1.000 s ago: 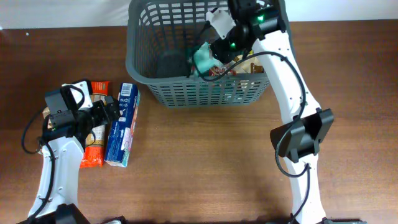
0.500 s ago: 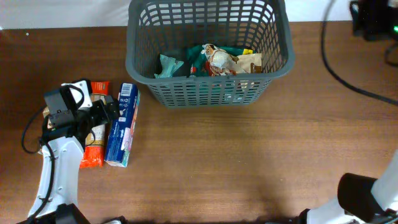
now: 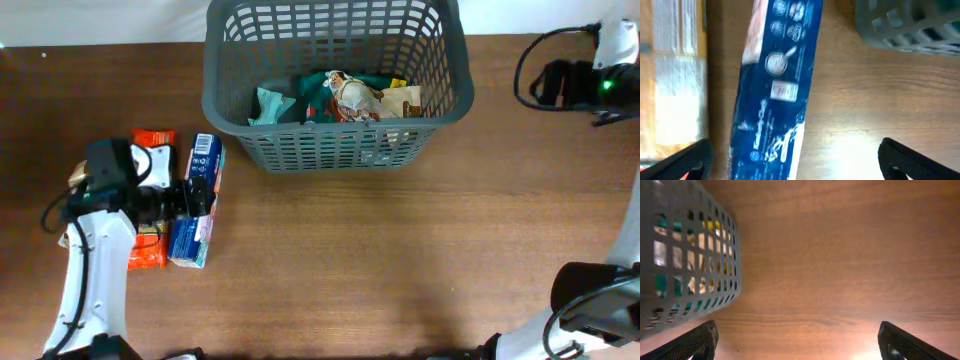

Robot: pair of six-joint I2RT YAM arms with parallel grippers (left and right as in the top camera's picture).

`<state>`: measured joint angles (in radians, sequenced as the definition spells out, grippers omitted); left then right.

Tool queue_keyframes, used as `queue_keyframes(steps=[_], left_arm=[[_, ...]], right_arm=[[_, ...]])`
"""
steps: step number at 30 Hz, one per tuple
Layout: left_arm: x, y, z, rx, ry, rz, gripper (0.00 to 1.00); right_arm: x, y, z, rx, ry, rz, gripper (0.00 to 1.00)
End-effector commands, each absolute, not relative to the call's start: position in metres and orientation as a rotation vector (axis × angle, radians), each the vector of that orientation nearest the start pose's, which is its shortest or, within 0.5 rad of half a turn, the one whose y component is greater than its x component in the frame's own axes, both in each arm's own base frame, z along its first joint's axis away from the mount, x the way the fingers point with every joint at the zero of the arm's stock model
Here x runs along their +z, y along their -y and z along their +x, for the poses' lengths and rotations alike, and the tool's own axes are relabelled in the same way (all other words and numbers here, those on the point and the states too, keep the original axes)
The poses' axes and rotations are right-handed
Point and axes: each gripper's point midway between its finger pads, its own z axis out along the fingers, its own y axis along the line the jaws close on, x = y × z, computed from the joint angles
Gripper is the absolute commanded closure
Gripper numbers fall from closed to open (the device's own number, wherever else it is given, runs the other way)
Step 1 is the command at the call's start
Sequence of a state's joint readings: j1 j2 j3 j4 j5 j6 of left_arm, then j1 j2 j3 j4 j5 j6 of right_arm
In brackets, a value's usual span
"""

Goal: Pack container
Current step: 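Grasp the blue box with the left gripper, then lift the blue box into the basket and release it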

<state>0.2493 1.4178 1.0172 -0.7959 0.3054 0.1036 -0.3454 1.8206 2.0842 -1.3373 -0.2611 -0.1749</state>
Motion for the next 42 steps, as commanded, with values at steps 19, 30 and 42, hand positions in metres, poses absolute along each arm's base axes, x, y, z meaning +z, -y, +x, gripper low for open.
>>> queue_keyframes(steps=[19,30,42], left_arm=[[0.025,-0.050,0.366,0.056,-2.939,0.220,0.07],[0.030,-0.037,0.374,0.056,-2.930,0.275,0.16],[0.035,-0.039,0.382,0.062,-2.925,0.265,0.98]], right_arm=[[0.261,0.095,0.402,0.213,-2.642,0.163,0.01],[0.261,0.095,0.402,0.213,-2.642,0.163,0.01],[0.261,0.095,0.402,0.213,-2.642,0.163,0.01]])
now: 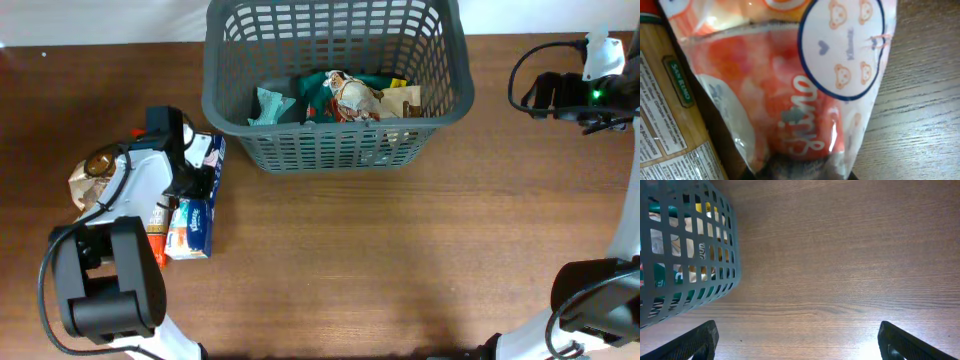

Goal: Pack container
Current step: 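Lift the blue box into the basket and release it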

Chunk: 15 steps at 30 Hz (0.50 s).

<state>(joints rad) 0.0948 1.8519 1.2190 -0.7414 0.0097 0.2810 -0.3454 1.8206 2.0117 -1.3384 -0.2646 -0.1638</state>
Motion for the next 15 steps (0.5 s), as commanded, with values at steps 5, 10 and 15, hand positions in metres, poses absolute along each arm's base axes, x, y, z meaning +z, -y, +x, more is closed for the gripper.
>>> queue_keyframes(steps=[5,10,15], left_arm=[[0.105,-0.073,0.420,0.302,-2.831,0.134,0.98],[0.215,-0.090,0.464,0.395,-2.603,0.070,0.98],[0.321,-0.085,0.487,0.460,-2.351,0.180,0.98]], right_arm=[[0.261,0.095,0.402,0.213,-2.642,0.163,0.01],[0.261,0.095,0.402,0.213,-2.642,0.163,0.01],[0.261,0.095,0.402,0.213,-2.642,0.163,0.01]])
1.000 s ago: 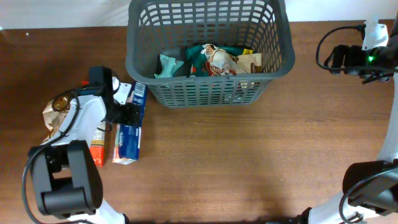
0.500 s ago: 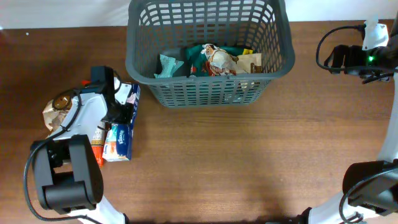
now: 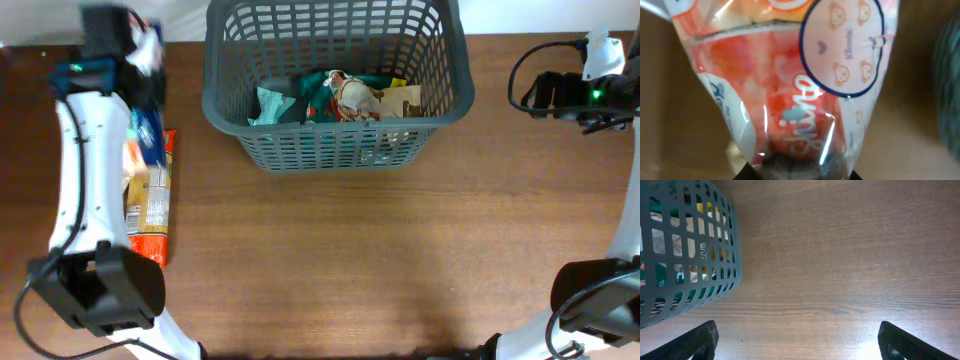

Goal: Pack container
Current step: 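Lift the blue box into the basket and release it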

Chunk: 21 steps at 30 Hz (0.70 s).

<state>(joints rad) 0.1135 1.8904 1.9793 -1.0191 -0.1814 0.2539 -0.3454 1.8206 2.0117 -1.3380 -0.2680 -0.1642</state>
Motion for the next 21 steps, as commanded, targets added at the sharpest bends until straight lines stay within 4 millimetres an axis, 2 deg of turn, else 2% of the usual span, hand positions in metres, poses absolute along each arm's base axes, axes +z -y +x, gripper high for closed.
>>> queue_keyframes(steps=[1,4,6,7,9,10,11,14,16,17,19,21], left_arm=[[0.335,-0.080,0.489,0.477,-2.315,0.226,0.99],[0.379,-0.056,0.493,0.545,-2.186,0.423,0.99],[0.407,-0.028,0.494,0.594,-2.081,0.592,0.98],[0.414,-0.017,0.494,0.605,-2.045,0.652,0.98],[0.424,0.021,0.493,0.600,-1.940,0.857,0.99],[0.425,0.048,0.491,0.577,-1.874,0.987,0.98],[0.424,0.058,0.490,0.564,-1.849,1.032,0.99],[0.417,0.121,0.482,0.462,-1.717,1.242,0.98],[0.410,0.147,0.479,0.416,-1.668,1.321,0.98],[0.400,0.167,0.479,0.380,-1.642,1.379,0.98],[0.385,0.183,0.481,0.341,-1.637,1.425,0.98],[0.356,0.203,0.487,0.278,-1.654,1.490,0.98]], right_arm=[[0.261,0.095,0.402,0.213,-2.642,0.163,0.01],[0.261,0.095,0.402,0.213,-2.642,0.163,0.01],[0.261,0.095,0.402,0.213,-2.642,0.163,0.01],[0.261,0.095,0.402,0.213,-2.642,0.163,0.01],[0.261,0.095,0.402,0.213,-2.642,0.163,0.01],[0.261,0.095,0.402,0.213,-2.642,0.163,0.01],[0.261,0.095,0.402,0.213,-2.642,0.163,0.01],[0.261,0.095,0.402,0.213,-2.642,0.163,0.01],[0.261,0.095,0.402,0.213,-2.642,0.163,0.01],[0.261,0.095,0.402,0.213,-2.642,0.163,0.01],[0.261,0.095,0.402,0.213,-2.642,0.163,0.01],[0.261,0.095,0.402,0.213,-2.642,0.163,0.01]])
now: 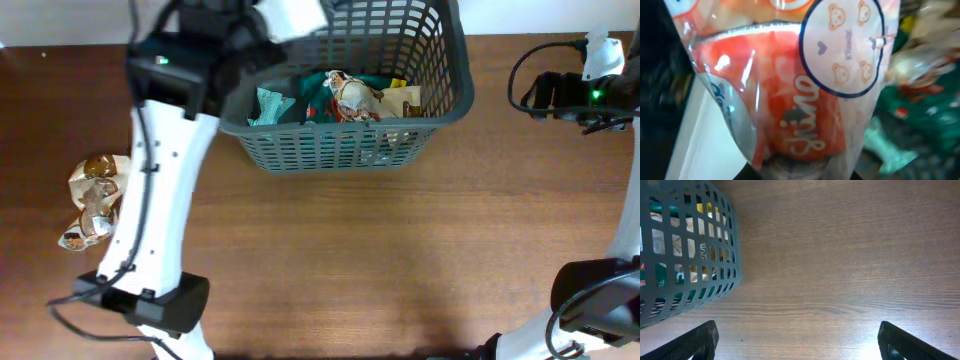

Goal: Pack container
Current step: 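Lift the blue box into the basket and release it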

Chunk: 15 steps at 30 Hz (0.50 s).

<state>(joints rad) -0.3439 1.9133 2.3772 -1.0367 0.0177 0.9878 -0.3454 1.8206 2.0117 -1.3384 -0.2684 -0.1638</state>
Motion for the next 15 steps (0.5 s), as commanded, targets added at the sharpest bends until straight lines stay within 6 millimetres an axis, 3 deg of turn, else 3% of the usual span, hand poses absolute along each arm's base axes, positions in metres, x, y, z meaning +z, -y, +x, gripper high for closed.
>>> queue_keyframes(steps=[1,6,9,10,12,13,15], left_arm=[[0.346,0.208,0.490,0.263,-1.664,1.509,0.98],[0.269,0.228,0.505,0.189,-1.772,1.625,0.98],[0.236,0.233,0.504,0.132,-1.865,1.642,0.70],[0.231,0.233,0.502,0.116,-1.894,1.637,0.59],[0.224,0.231,0.496,0.087,-1.955,1.620,0.47],[0.225,0.226,0.496,0.101,-1.991,1.589,0.23],[0.233,0.216,0.501,0.169,-2.045,1.505,0.18]], right_arm=[[0.261,0.095,0.402,0.214,-2.641,0.163,0.01],[0.261,0.095,0.402,0.213,-2.642,0.163,0.01],[0.261,0.095,0.402,0.213,-2.642,0.163,0.01],[0.261,0.095,0.402,0.213,-2.642,0.163,0.01],[0.261,0.095,0.402,0.213,-2.642,0.163,0.01],[0.261,0.095,0.402,0.213,-2.642,0.163,0.01],[0.261,0.095,0.402,0.213,-2.642,0.163,0.01]])
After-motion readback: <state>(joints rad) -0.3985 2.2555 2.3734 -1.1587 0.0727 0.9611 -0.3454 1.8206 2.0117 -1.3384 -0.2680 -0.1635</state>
